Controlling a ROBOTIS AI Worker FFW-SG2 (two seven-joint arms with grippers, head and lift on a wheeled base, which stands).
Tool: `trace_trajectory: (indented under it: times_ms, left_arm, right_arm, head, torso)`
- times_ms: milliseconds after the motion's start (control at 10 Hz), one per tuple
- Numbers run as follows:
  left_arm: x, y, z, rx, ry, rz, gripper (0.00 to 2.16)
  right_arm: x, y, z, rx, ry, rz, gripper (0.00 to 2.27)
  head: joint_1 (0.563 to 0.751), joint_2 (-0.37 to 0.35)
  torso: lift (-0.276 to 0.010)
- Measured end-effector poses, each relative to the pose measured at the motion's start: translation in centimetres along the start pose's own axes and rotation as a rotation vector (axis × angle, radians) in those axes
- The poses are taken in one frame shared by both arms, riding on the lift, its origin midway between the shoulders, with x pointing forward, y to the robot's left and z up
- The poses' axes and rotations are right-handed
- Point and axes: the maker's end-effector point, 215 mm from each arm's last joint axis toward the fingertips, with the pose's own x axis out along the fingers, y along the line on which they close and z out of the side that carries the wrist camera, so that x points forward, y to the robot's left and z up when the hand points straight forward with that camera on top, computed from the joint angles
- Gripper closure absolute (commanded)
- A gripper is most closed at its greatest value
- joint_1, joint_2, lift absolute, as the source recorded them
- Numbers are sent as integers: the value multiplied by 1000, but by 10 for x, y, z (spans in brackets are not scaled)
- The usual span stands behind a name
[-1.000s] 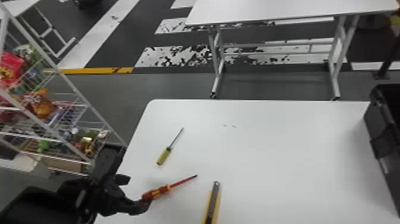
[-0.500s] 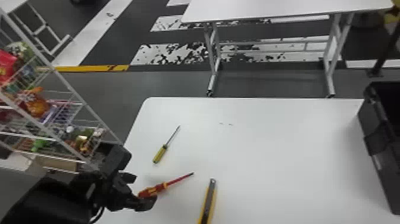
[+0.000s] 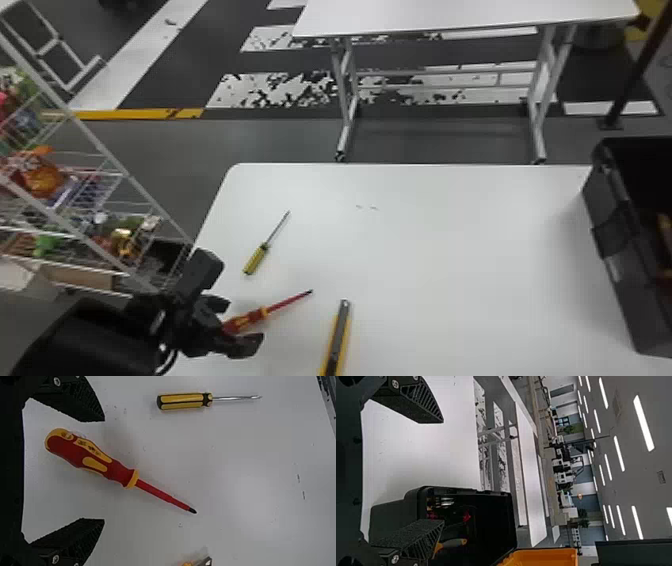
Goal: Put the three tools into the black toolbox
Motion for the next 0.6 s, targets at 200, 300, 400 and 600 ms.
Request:
trace_trajectory:
  times_ms: [200,300,400,600]
  left_arm:
    - [7,-7,0,0,2,-14,124]
    - [9,-8,0,-1,2,-16,124]
    - [10,-8,-1,-1,2,-17,134]
    - [10,-5,-4,1,0,-9,137]
  right_arm:
    - [-1,-1,0,-2,1,-2,107]
    - [-1,-1,0,-1,1,-3,107]
    - [-1,-1,0,-1,2,-3,107]
    - [-2,-2,1,-5,-2,-3,107]
  head:
    - [695,175]
    - [695,171]
    - [695,171]
    - [695,179]
  torso:
    - [-51]
    - [-51]
    - [-51]
    - [-51]
